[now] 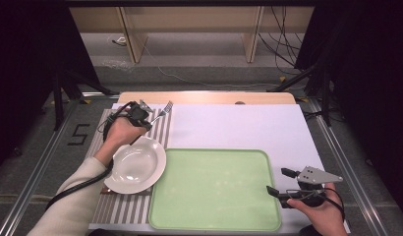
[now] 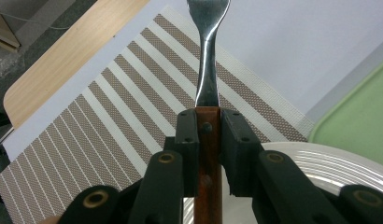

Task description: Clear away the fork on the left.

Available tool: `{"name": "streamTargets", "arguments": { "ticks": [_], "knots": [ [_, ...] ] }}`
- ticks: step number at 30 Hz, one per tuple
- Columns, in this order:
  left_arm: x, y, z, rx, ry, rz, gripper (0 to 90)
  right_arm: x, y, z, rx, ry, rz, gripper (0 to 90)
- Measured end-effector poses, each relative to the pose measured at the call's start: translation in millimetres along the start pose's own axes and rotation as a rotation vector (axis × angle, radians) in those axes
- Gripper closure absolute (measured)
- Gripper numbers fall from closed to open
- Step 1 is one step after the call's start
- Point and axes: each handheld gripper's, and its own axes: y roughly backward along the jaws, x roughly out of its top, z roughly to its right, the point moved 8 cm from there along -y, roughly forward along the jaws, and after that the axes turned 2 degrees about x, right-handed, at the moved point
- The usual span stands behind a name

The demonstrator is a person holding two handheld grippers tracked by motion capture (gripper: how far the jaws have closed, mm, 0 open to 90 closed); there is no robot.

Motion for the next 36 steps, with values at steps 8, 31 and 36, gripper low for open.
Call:
{"name": "streamTargets", "arguments": {
  "ticks": [8, 31, 36],
  "knots": [
    [-0.9, 9.5, 19.0, -0.023, -0.006, 0.011, 76.9, 0.0, 0.3, -0.1, 0.0, 0.001, -0.001, 17.1],
    [-3.6, 27.3, 61.8, -0.076, -0.014, 0.028, 76.9, 0.0, 0.5, -0.4, -0.001, 0.002, -0.002, 17.1],
    [-4.6, 28.4, 70.2, -0.094, -0.018, 0.029, 76.9, 0.0, 0.6, -0.4, 0.0, 0.001, -0.001, 17.1]
  ]
}}
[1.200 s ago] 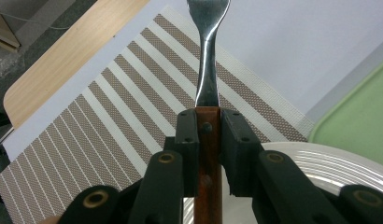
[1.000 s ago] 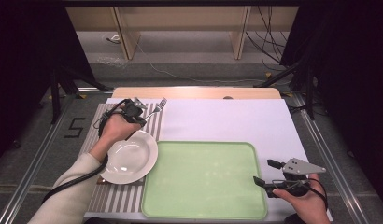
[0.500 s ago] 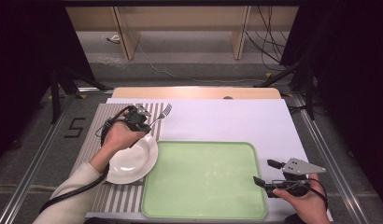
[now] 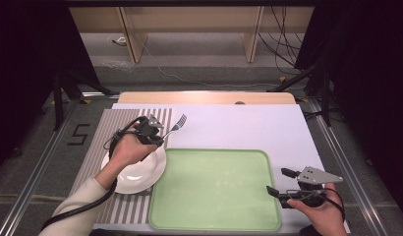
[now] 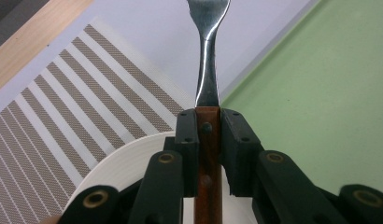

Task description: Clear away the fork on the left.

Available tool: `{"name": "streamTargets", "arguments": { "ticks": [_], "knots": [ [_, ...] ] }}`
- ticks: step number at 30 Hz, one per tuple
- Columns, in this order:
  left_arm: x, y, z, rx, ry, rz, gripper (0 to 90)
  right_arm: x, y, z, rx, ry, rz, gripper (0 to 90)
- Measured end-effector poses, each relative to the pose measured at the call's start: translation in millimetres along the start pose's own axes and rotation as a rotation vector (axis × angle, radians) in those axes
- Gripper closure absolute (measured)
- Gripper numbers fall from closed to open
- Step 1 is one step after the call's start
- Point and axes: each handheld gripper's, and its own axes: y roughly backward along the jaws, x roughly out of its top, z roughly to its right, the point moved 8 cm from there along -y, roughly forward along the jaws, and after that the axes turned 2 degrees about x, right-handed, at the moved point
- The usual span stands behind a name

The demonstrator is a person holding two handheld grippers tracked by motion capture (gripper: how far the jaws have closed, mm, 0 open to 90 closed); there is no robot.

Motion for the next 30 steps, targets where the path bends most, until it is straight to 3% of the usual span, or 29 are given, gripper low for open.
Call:
{"name": "streamTargets", "arguments": {
  "ticks": [8, 18, 30],
  "knots": [
    [-2.6, 6.5, 17.6, -0.028, -0.021, 0.004, 76.8, 0.0, 0.0, -0.2, 0.0, 0.001, -0.001, 17.0],
    [-4.6, 12.6, 51.2, -0.089, -0.067, -0.002, 76.8, 0.1, -0.1, -0.5, -0.001, 0.001, -0.001, 17.1],
    [-16.8, 16.5, 81.2, -0.133, -0.07, -0.026, 76.9, 0.0, 0.0, -0.4, 0.0, 0.001, -0.001, 17.1]
  ]
}}
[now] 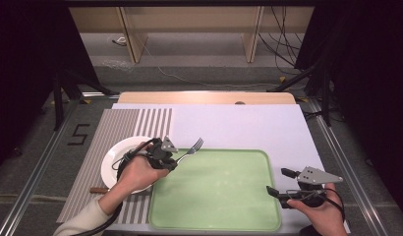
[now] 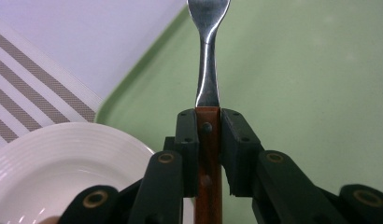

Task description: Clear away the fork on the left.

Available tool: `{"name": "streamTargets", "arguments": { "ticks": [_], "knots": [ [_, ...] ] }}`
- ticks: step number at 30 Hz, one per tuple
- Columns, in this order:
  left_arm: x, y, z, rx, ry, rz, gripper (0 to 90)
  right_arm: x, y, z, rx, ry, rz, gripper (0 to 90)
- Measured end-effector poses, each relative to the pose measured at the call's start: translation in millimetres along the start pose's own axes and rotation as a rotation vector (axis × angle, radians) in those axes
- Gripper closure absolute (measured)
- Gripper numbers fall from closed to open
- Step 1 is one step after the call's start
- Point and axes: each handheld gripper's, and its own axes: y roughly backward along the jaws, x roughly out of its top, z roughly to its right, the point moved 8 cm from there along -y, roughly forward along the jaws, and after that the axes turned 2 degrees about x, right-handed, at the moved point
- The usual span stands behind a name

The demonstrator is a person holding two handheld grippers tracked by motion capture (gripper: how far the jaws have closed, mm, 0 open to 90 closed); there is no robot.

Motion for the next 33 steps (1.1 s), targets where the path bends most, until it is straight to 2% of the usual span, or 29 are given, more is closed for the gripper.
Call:
{"name": "streamTargets", "arguments": {
  "ticks": [9, 15, 20, 33],
  "knots": [
    [-16.4, 3.5, 21.8, -0.022, -0.009, -0.028, 76.8, 0.0, -0.3, -0.1, 0.0, 0.0, 0.0, 17.1],
    [-26.6, -1.6, 35.1, -0.047, -0.016, -0.056, 76.8, 0.0, -0.2, -0.4, 0.0, -0.001, -0.001, 17.0],
    [-34.2, -7.5, 43.4, -0.054, -0.005, -0.076, 76.8, 0.0, -0.3, -0.3, 0.001, -0.001, -0.001, 17.1],
    [-45.7, -20.7, 52.2, -0.081, -0.006, -0.13, 76.0, 0.0, -0.2, -0.3, 0.001, 0.0, -0.001, 17.0]
  ]
}}
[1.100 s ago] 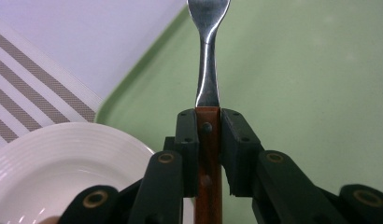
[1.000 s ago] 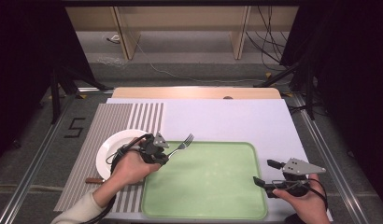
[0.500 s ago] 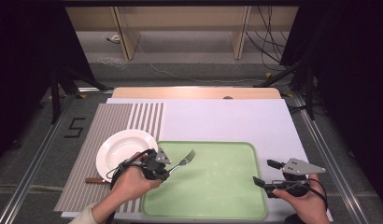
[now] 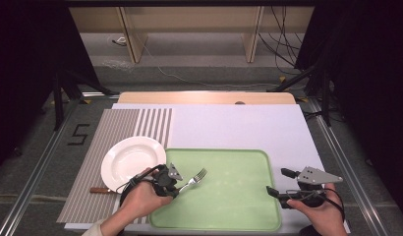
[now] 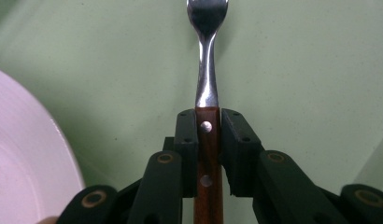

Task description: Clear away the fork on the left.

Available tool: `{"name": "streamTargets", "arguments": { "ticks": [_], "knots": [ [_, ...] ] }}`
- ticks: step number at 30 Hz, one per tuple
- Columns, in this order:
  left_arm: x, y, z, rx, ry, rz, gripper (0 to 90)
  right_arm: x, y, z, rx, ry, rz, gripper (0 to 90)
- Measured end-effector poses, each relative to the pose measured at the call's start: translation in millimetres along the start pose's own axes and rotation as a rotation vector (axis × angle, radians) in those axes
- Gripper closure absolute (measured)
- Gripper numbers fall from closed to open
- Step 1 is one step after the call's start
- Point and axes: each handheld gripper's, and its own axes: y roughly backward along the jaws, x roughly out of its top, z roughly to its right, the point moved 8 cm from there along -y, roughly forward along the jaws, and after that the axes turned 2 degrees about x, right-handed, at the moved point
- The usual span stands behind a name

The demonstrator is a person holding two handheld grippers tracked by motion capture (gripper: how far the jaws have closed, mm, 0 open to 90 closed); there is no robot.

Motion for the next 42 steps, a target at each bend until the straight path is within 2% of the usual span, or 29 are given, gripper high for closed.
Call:
{"name": "streamTargets", "arguments": {
  "ticks": [5, 8, 11, 13, 20, 27, 33, 42],
  "knots": [
    [0.5, 8.9, 1.0, -0.001, -0.003, 0.038, 72.2, 0.0, 0.1, -0.2, 0.001, 0.0, 0.0, 17.1],
    [-3.3, 16.8, -3.4, 0.011, -0.007, 0.05, 76.3, -0.1, 0.1, -0.3, 0.002, 0.003, 0.0, 17.1],
    [-12.9, 19.1, -8.4, 0.022, -0.038, 0.016, 86.2, -0.1, -0.2, -0.5, 0.001, 0.001, -0.001, 17.1],
    [-19.6, 16.6, -8.9, 0.015, -0.049, -0.003, 89.0, 0.0, -0.2, -0.6, 0.002, 0.003, -0.001, 17.1],
    [-33.5, 9.4, -1.2, -0.009, -0.095, -0.058, 89.5, -0.1, -0.3, -0.5, 0.001, 0.001, -0.002, 17.1],
    [-43.9, 3.3, 4.3, -0.033, -0.11, -0.102, 89.5, -0.1, -0.1, -0.6, 0.003, 0.002, -0.002, 17.0],
    [-46.0, 3.9, 6.9, -0.038, -0.118, -0.105, 89.4, -0.1, -0.3, -0.8, 0.003, 0.003, -0.002, 17.1],
    [-46.3, 4.7, 18.9, -0.079, -0.147, -0.107, 89.5, -0.2, -0.4, -0.8, 0.003, 0.004, -0.003, 17.0]
  ]
}}
